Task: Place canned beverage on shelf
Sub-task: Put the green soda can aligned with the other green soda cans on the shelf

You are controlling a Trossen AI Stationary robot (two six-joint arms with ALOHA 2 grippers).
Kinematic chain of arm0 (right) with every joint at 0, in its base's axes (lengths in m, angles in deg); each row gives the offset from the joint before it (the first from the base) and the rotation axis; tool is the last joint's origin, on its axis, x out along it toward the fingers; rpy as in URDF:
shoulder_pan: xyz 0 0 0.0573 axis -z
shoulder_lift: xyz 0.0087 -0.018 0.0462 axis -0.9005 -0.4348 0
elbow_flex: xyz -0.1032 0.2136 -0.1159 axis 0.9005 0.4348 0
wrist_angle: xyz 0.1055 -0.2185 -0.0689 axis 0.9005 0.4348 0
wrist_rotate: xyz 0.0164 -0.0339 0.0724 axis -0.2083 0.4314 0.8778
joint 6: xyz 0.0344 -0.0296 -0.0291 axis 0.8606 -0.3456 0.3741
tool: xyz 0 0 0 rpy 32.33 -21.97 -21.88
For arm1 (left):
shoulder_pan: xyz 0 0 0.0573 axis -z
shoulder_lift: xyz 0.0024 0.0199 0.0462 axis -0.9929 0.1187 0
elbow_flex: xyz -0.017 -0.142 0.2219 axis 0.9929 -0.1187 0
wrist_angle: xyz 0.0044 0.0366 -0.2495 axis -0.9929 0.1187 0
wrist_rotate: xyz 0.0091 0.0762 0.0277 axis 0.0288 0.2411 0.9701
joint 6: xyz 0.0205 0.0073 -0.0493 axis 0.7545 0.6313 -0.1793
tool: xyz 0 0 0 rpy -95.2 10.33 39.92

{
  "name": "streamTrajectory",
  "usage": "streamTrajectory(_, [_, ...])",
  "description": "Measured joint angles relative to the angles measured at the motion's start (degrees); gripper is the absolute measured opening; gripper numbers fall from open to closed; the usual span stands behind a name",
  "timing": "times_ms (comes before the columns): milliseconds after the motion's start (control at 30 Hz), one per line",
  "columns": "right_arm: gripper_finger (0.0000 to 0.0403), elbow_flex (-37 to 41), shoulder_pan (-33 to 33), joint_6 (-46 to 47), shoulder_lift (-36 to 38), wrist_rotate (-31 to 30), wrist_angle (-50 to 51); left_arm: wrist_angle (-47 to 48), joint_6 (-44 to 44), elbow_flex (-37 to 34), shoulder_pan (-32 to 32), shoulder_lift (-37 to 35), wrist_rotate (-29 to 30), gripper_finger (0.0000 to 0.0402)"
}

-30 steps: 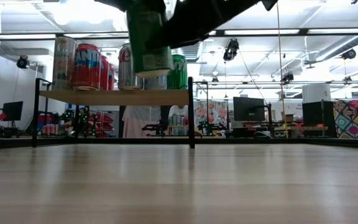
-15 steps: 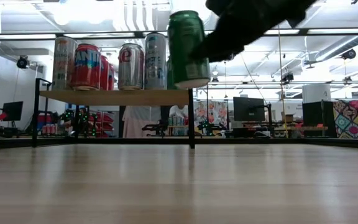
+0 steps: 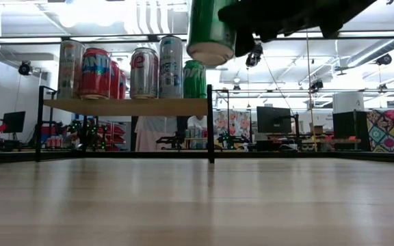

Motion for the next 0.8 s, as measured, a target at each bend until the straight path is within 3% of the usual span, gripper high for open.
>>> streamTrajectory(167, [0.028,0.0,0.0,0.0,-0.4,5.3,-3.5,-19.2,-0.9,-11.9,-6.0,-3.1,-4.6,0.0312])
streamTrajectory(300, [0.0281,0.0,0.0,-0.3,-0.4,6.6,-6.4,-28.5,-3.7,-16.6,-8.3,-2.0,-6.4,0.0311])
streamTrajectory(500, [0.0281,0.0,0.0,-3.4,-0.4,6.4,-9.3,-34.5,-4.4,-17.6,-8.6,1.8,-7.0,0.0311])
streamTrajectory(800, [0.0281,0.0,0.0,-1.5,-0.4,9.4,-6.0,-35.6,-3.3,-11.9,-9.1,9.5,-6.4,0.0311])
